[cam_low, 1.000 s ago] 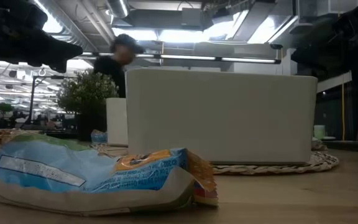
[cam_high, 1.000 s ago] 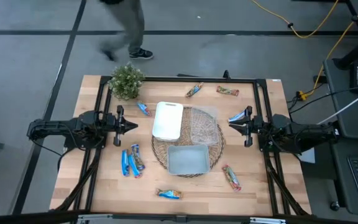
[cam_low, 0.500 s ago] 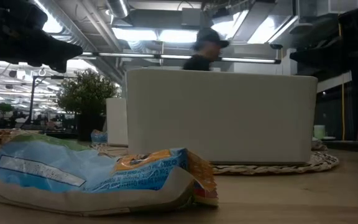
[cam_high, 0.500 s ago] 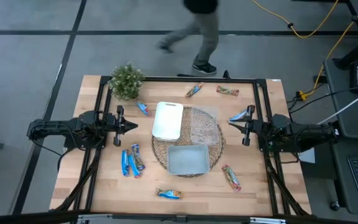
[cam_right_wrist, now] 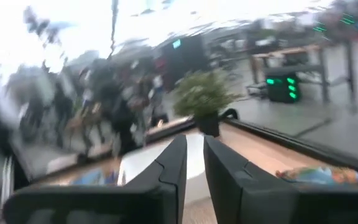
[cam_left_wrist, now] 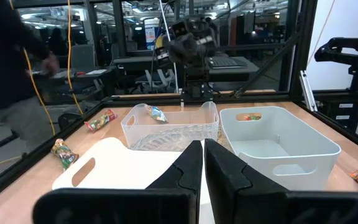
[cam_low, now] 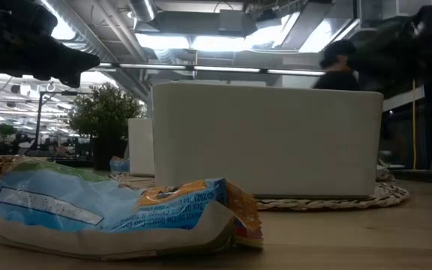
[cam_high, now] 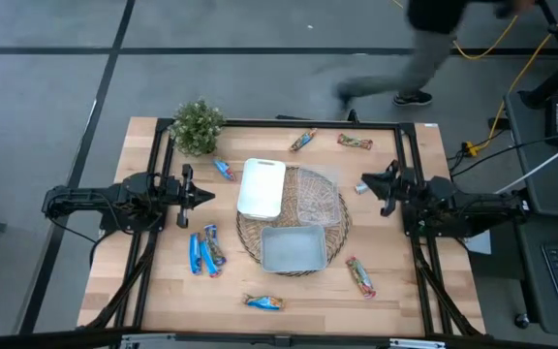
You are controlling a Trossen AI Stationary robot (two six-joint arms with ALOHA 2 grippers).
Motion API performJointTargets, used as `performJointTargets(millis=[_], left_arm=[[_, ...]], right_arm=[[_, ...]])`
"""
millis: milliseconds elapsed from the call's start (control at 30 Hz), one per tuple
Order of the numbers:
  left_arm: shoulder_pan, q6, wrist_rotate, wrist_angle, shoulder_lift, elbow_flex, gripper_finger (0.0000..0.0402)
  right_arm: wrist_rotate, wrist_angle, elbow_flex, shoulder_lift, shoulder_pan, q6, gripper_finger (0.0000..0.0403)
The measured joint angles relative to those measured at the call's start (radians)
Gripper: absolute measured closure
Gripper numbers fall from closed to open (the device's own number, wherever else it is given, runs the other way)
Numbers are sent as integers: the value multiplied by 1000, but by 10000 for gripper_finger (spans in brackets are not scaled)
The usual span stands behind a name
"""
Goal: Pick and place Granola Bars by type
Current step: Put the middle right yellow granola bar into the transparent bin
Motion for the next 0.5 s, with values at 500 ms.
performJointTargets(millis=[500], left_arm=[[1, -151, -201, 269, 0, 1, 395]], right_arm=[[185, 140, 0, 0, 0, 216, 344]])
